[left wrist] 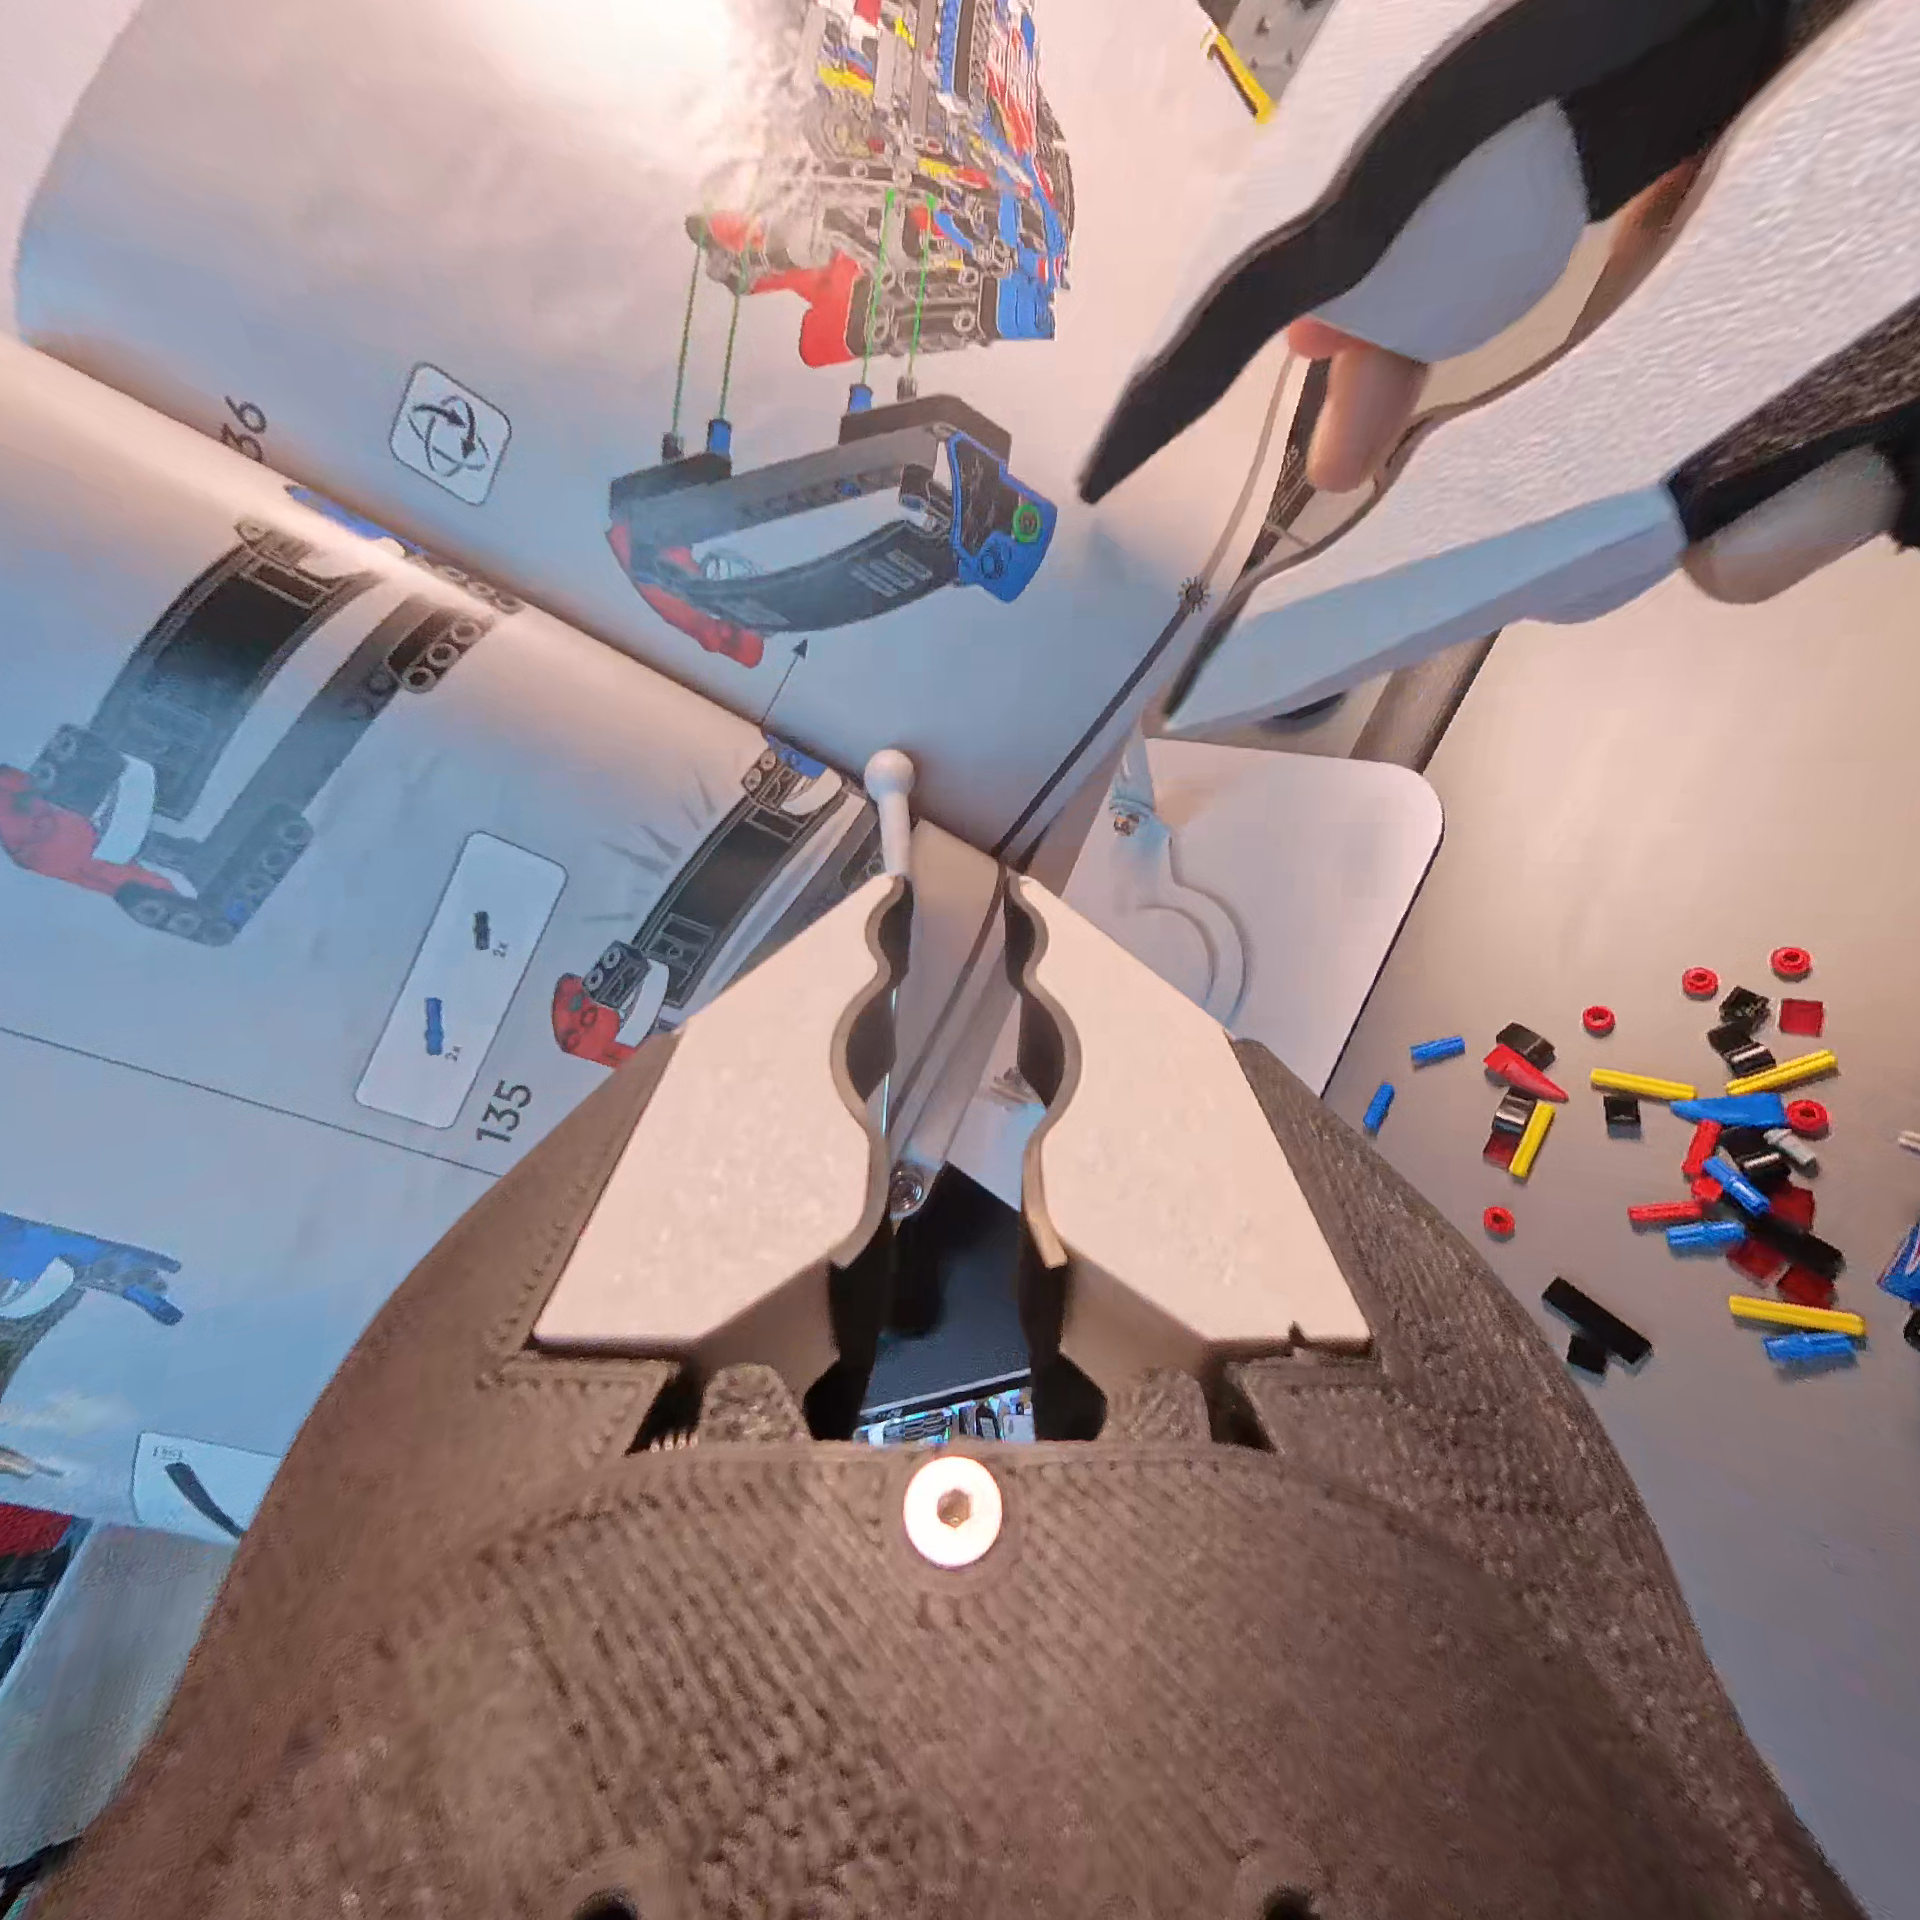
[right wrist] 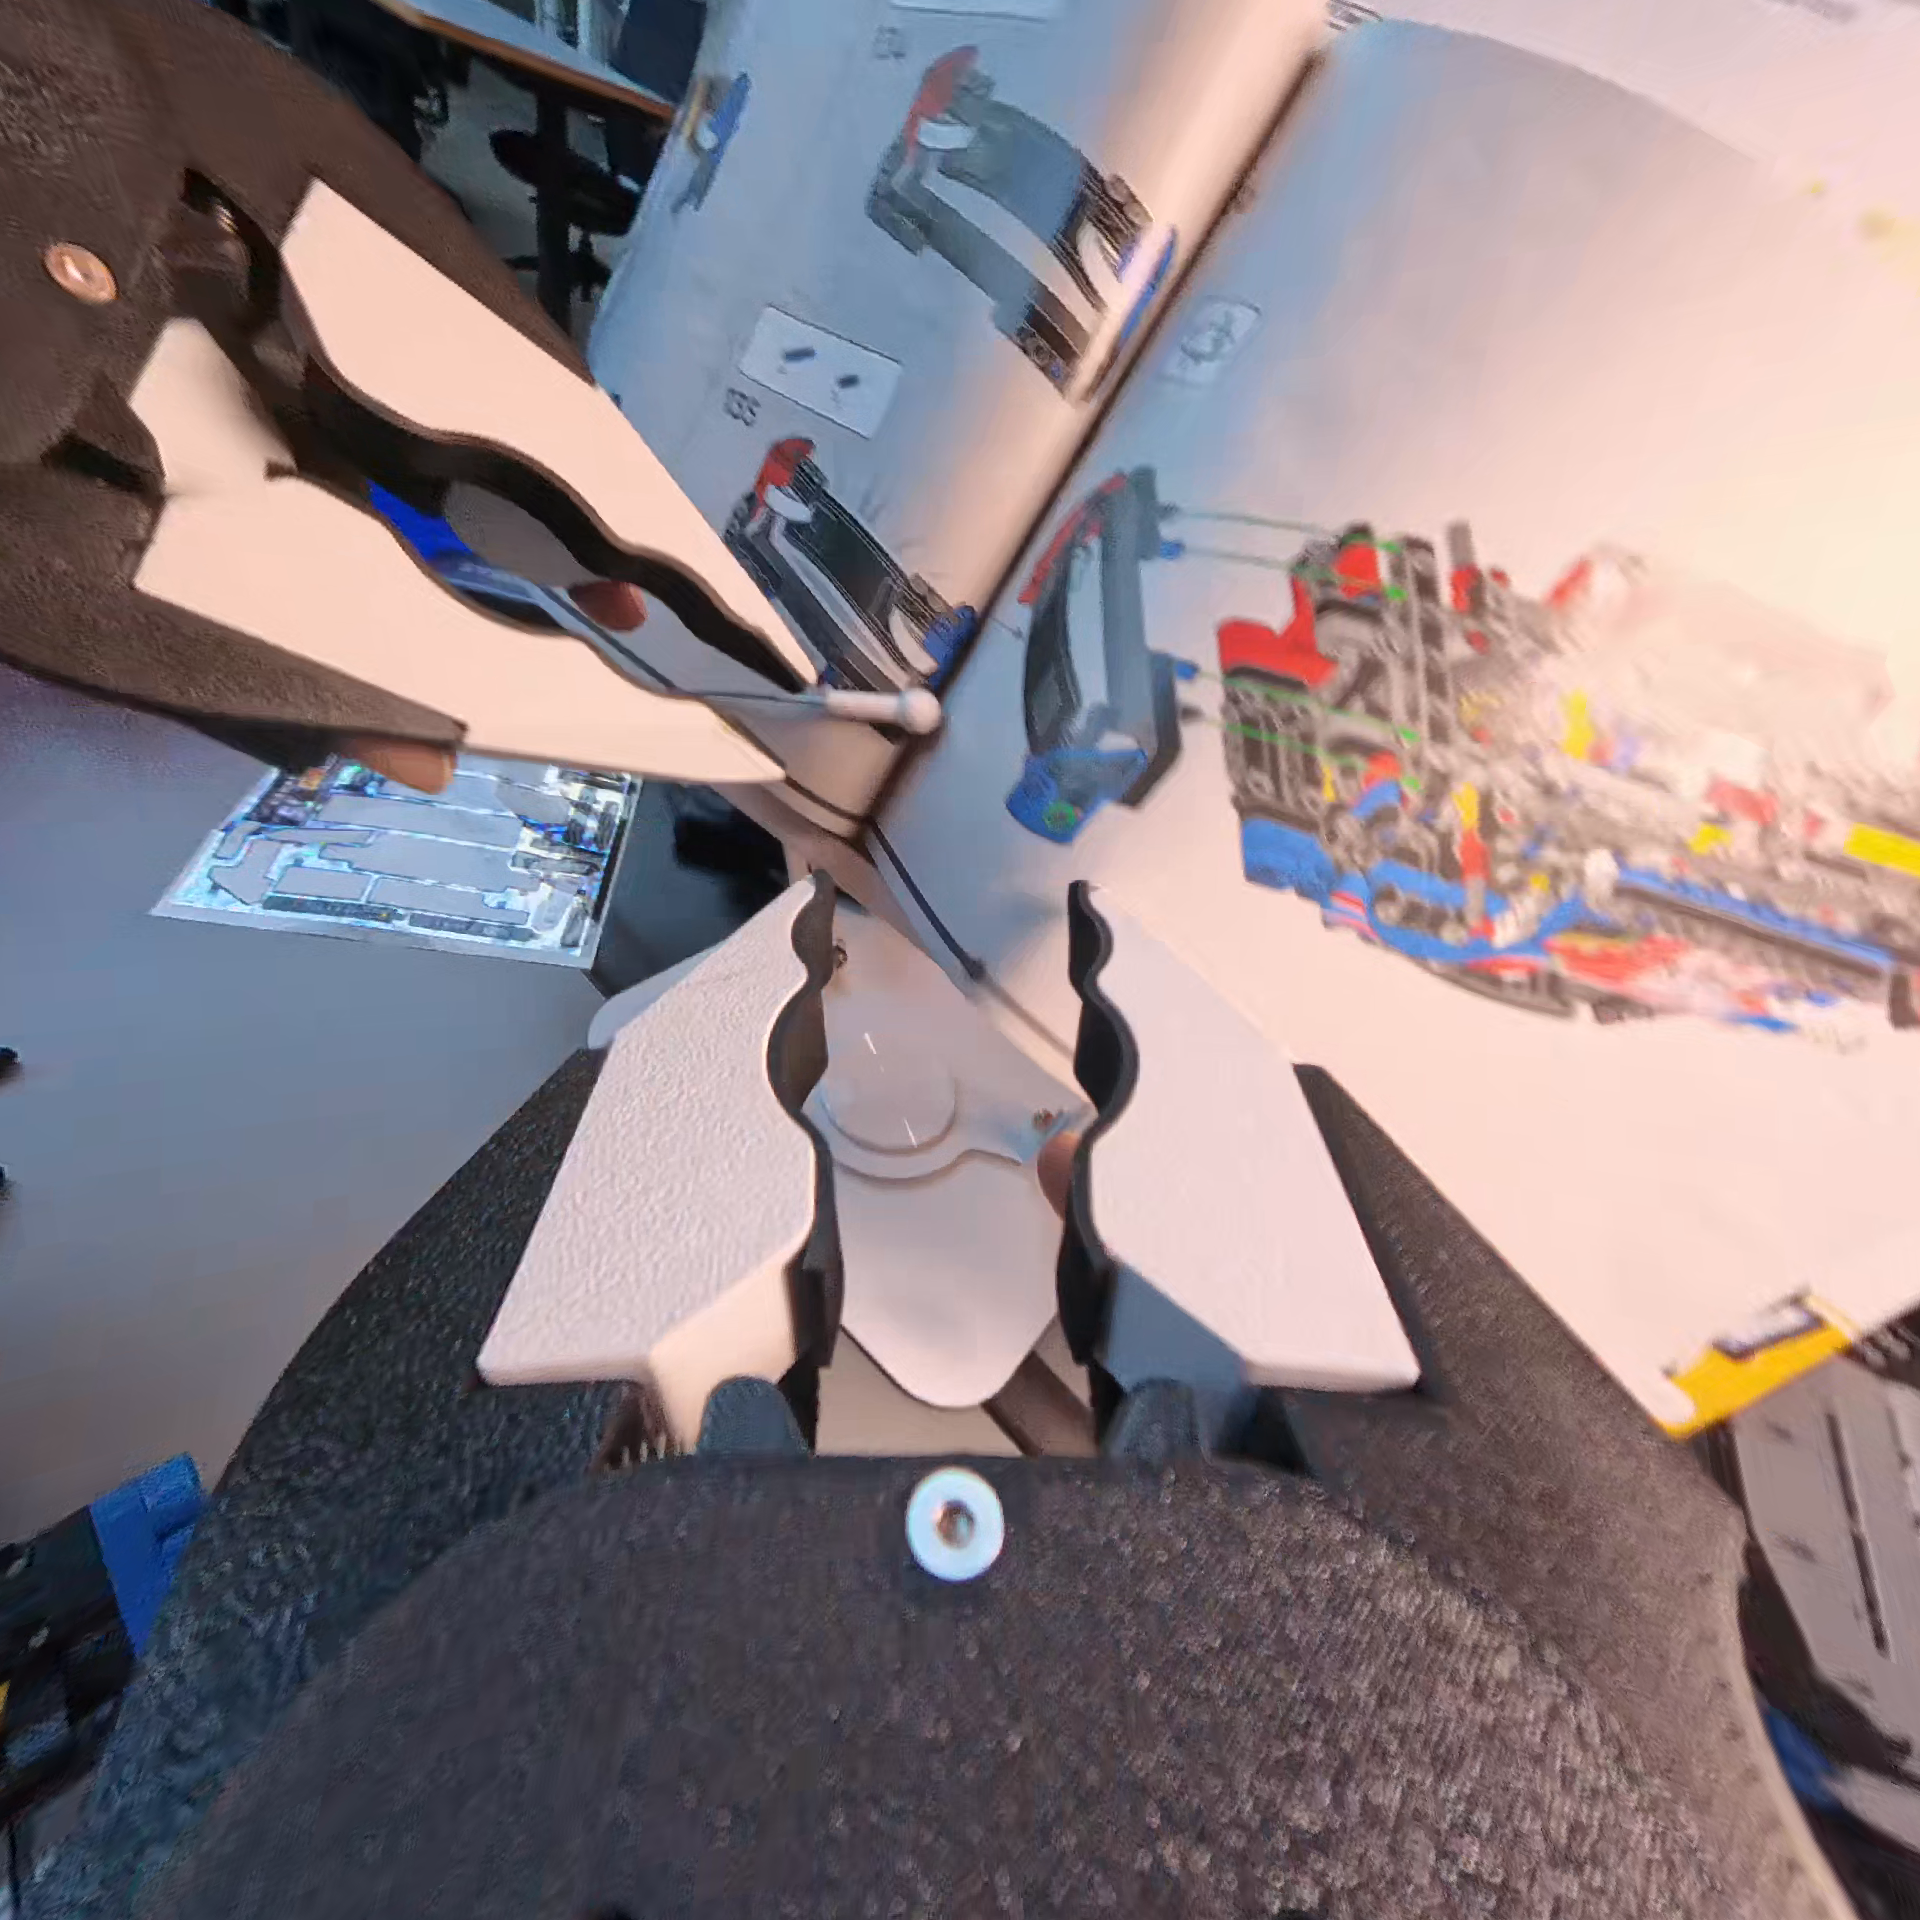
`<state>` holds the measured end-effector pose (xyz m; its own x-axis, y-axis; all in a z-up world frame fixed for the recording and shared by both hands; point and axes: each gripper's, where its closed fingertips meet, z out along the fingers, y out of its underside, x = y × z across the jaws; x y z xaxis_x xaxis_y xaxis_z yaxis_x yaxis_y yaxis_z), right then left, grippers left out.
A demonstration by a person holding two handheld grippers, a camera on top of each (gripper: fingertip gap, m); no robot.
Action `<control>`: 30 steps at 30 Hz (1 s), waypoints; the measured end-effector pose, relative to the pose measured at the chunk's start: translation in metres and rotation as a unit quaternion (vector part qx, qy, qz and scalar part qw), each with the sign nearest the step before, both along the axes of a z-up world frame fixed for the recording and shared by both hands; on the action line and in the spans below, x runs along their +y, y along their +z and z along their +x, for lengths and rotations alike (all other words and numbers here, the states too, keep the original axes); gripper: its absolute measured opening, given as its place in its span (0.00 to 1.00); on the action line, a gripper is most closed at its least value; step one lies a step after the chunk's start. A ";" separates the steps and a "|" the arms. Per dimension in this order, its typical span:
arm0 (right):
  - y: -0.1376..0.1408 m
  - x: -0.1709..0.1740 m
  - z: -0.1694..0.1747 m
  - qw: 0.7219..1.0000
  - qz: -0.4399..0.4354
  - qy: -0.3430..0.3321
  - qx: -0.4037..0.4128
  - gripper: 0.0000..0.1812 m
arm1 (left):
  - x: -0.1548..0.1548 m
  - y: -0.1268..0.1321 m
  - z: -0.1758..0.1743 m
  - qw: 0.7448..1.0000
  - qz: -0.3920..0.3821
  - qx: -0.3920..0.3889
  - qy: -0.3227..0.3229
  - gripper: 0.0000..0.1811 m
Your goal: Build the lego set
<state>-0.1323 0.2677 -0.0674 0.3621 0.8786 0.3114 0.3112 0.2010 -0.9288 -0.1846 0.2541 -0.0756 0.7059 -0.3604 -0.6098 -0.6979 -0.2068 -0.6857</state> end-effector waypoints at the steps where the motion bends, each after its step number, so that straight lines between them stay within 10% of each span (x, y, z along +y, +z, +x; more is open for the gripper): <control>1: -0.007 0.005 0.013 1.000 -0.007 -0.013 0.007 0.23 | 0.003 0.002 0.003 1.000 0.003 0.001 0.002 0.09; 7: -0.077 0.034 0.058 0.996 -0.052 -0.067 -0.032 0.24 | 0.031 -0.001 0.021 0.999 0.002 0.038 0.013 0.06; 13: -0.087 0.069 0.053 0.991 0.022 -0.113 -0.071 0.27 | 0.056 -0.005 0.013 0.991 -0.010 0.112 0.078 0.00; 17: -0.089 0.078 0.053 0.977 0.107 -0.125 -0.134 0.00 | 0.059 -0.007 0.011 0.985 -0.031 0.135 0.099 0.00; 26: -0.032 0.072 0.079 0.800 0.425 -0.186 -0.380 0.00 | 0.061 -0.008 0.006 0.986 -0.043 0.122 0.107 0.00; 30: -0.014 0.071 0.063 0.764 0.468 -0.153 -0.416 0.03 | 0.059 -0.008 0.004 0.988 -0.036 0.112 0.103 0.00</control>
<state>-0.0693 0.3390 -0.0811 -0.1609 0.0434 0.9860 0.8812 0.4563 0.1237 -0.1810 0.3133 -0.0836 0.6189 -0.2725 -0.7367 -0.7687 -0.4026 -0.4969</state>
